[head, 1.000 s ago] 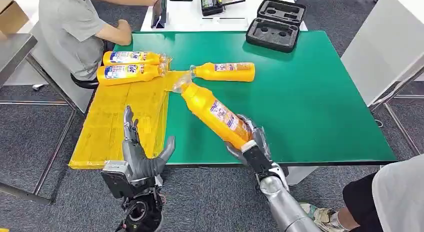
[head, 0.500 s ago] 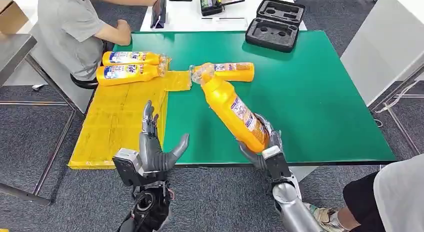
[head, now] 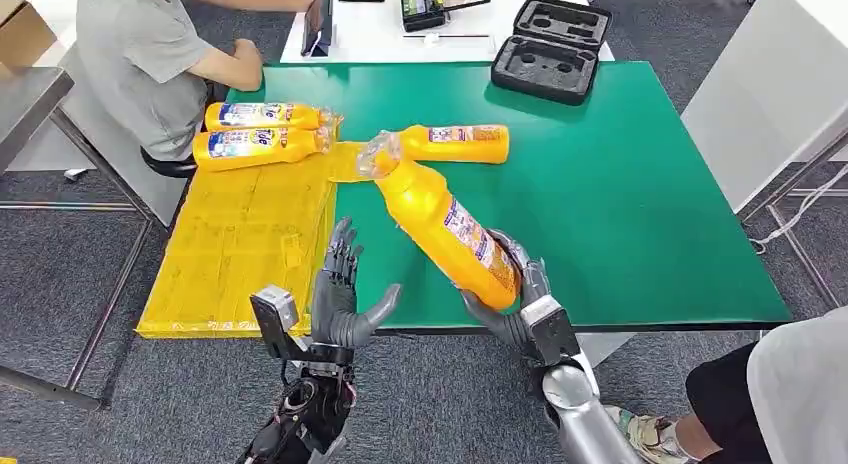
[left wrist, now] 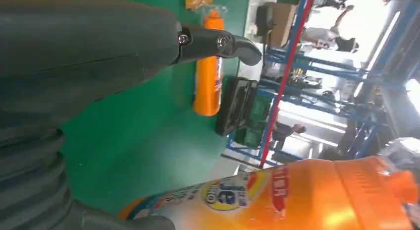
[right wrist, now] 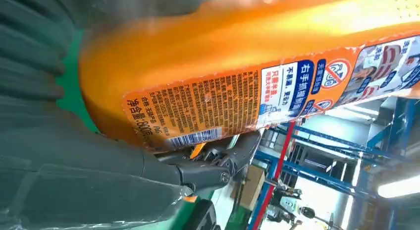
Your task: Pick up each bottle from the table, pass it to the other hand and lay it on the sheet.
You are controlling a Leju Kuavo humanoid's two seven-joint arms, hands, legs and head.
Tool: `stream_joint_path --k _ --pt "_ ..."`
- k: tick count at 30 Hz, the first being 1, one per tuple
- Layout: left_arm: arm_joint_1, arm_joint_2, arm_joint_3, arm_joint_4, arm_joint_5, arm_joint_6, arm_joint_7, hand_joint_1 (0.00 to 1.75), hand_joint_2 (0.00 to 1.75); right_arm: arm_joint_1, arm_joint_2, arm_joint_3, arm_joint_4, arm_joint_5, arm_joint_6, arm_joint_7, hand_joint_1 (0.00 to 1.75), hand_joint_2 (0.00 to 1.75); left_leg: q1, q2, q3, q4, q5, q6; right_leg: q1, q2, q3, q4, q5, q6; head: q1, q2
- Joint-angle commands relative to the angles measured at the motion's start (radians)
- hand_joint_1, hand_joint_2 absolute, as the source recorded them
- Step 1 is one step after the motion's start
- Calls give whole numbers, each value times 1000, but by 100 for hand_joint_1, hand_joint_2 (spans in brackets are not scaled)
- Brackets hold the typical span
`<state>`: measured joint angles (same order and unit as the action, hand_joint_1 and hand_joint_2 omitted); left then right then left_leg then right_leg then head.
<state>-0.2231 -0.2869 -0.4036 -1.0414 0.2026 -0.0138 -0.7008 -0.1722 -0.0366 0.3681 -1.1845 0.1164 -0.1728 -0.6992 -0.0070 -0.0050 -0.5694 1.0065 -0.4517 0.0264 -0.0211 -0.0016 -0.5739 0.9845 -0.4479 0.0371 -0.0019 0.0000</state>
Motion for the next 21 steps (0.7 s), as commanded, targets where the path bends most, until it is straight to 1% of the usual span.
stream_joint_path --k 1,6,12,14,21 --pt "-57 -35 59 130 23 -53 3 0 175 -23 1 11 49 15 47 1 175 175 2 1 2 0 0 -2 2 0 2 -1 0 -2 0 0" --pt "-67 -31 53 144 38 -82 3 0 175 -28 4 14 69 20 55 1 175 175 1 0 1 0 0 -1 1 0 2 -1 0 -1 0 0" --pt "-77 -26 43 150 62 -131 3 0 175 -46 6 24 134 46 112 1 175 175 1 1 2 0 0 -1 1 1 2 -1 0 -1 0 0" --pt "-88 -22 26 171 90 -178 3 0 175 -51 3 35 170 74 132 1 175 175 2 1 3 0 -1 -2 2 0 3 -1 0 -2 0 0" --pt "-95 -19 0 168 98 -233 3 0 175 -55 -5 38 196 60 149 1 175 175 1 0 1 0 0 -1 1 0 2 -1 0 -1 0 0"
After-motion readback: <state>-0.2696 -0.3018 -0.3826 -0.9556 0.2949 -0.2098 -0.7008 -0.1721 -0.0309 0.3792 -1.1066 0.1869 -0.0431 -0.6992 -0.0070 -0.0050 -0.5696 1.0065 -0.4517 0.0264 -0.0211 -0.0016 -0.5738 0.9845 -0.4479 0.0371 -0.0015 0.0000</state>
